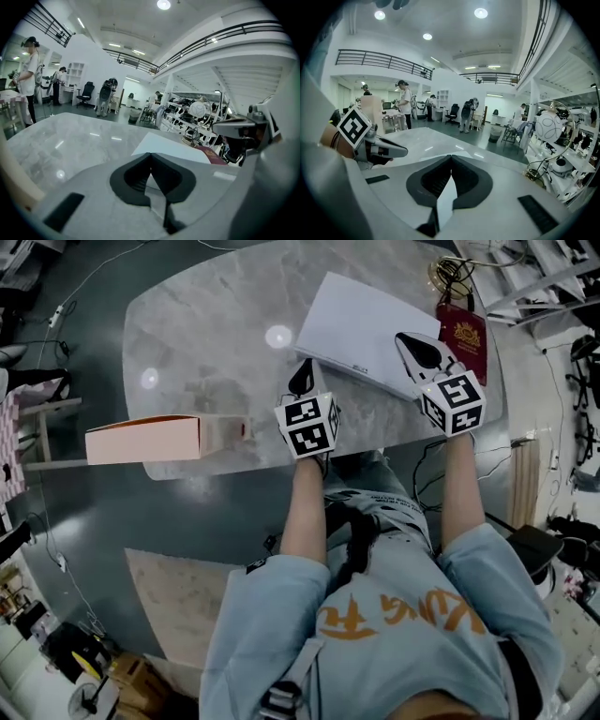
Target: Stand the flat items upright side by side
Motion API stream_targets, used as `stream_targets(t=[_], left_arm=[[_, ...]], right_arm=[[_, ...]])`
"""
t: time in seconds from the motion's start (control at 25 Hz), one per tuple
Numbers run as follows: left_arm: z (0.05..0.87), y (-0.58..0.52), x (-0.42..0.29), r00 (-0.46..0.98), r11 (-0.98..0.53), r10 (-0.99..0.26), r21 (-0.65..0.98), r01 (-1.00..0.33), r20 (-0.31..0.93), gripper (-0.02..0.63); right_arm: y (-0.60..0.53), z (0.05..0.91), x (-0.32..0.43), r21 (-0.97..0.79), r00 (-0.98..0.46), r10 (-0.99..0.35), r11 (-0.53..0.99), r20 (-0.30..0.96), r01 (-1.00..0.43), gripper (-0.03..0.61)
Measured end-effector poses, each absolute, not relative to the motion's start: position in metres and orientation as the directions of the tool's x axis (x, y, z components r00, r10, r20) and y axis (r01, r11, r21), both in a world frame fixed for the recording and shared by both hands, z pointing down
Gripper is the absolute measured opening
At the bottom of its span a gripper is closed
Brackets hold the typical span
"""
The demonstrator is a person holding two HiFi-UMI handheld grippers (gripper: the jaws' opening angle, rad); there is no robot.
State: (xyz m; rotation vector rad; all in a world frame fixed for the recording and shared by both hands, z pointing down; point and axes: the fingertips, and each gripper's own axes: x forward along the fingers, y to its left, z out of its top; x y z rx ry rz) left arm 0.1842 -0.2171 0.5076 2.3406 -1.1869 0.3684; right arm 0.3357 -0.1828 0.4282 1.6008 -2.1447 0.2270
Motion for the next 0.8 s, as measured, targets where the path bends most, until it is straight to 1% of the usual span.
stream_targets(t=[0.28,0.48,0.8], left_arm=[[0.513,-0.221,0.190,0.506,-0.389,-0.740,0.331,-0.860,0.444,0.012],[0.521,-0.219,0.198,0.405,-0.259,-0.787,0.346,-0.902,0.465,0.012],[0.536,-0.211,0.215,0.286,-0.111,-0.807,0.343,-0.933,0.517,0.012]], right_arm=[[-0.210,0.431,0.342,0.130,-0.351,-0.815,0.453,0.461,-0.882,0.002],[-0.230,0.446,0.354,0.110,-0.451,-0.737,0.572,0.504,-0.813,0.002],[-0.261,0.460,0.376,0.056,-0.563,-0.637,0.687,0.527,-0.725,0.002]])
